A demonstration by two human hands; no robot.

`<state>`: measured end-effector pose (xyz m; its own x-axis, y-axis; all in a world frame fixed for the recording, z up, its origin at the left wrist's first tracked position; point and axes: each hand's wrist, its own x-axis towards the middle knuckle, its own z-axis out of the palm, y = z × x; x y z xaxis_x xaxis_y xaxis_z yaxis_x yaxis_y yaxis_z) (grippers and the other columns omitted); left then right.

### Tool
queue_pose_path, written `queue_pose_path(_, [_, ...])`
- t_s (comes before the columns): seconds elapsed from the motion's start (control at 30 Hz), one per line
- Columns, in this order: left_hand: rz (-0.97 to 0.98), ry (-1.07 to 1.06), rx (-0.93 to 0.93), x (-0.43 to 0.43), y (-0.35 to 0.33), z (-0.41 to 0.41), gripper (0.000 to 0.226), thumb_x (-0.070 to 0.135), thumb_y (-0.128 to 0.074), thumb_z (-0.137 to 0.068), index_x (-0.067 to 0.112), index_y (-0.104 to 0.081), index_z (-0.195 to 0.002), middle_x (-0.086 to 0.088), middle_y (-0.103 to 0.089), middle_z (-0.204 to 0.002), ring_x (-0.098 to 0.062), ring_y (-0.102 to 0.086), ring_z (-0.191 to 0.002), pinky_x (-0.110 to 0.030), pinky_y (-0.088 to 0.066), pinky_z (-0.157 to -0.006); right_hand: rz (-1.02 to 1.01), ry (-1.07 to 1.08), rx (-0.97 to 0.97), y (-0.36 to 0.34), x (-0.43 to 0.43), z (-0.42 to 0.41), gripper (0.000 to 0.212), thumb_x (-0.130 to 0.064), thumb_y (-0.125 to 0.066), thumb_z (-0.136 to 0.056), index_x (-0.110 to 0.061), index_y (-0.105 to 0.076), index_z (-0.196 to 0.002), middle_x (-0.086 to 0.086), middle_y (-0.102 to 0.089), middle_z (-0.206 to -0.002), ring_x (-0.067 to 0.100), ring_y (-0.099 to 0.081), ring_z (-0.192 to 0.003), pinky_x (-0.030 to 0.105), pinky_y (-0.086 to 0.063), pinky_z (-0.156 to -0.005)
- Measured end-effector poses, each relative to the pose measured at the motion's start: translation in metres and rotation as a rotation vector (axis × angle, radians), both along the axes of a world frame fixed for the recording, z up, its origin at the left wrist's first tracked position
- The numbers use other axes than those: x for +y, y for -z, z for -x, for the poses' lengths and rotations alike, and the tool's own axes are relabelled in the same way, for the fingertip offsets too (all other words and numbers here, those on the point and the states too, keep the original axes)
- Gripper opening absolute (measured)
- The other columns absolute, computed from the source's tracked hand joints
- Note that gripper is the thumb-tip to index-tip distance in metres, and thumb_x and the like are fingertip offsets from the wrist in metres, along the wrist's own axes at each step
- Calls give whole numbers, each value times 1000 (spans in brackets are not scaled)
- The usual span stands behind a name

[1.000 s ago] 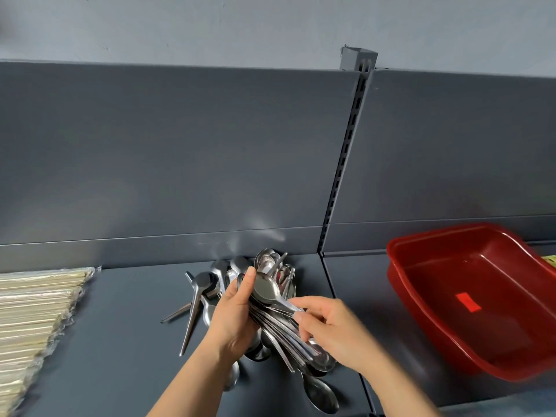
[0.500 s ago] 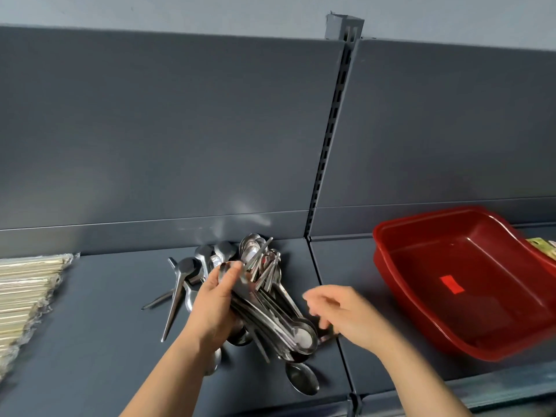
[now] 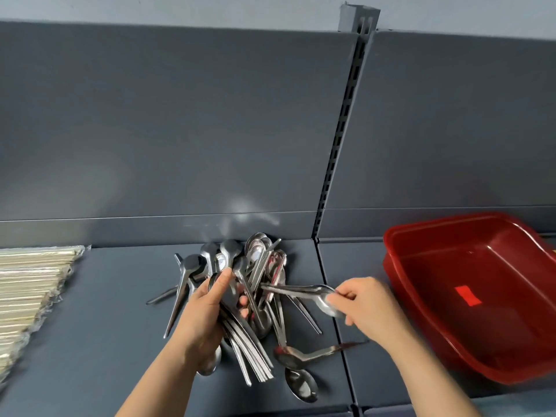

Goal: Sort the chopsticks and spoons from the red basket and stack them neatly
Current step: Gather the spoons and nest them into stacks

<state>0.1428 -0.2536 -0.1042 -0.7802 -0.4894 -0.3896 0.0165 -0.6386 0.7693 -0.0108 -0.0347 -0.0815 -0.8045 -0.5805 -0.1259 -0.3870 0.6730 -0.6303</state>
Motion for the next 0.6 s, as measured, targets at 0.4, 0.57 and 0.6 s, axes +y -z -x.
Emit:
queue_pose_path(0.4, [45, 449, -63, -8, -20, 31, 51, 40, -90, -60, 14, -61, -93, -7, -58, -70, -17, -48, -52, -23, -41, -44, 73, -169, -290, -44, -12, 31, 16, -34, -78, -75, -21, -72, -68, 2, -60, -44, 11, -51, -39, 13, -36, -43])
queue_pose_path(0.57, [43, 530, -23, 15, -26, 40, 63, 14, -92, -58, 1, -61, -110, -25, -64, -96, -29, -61, -77, -30, -52, -60, 124, -267, -341, -43, -49, 25, 8, -16, -79, -73, -14, -73, -70, -1, -62, -49, 10, -54, -44, 19, -44, -49])
queue_pose_path(0.6, [40, 509, -23, 17, -25, 40, 60, 7, -88, -63, -3, -60, -115, -29, -64, -107, -33, -64, -87, -34, -56, -66, 147, -267, -356, -42, -54, 23, 8, -14, -79, -73, -14, -72, -70, -2, -62, -49, 9, -54, -44, 19, -45, -49])
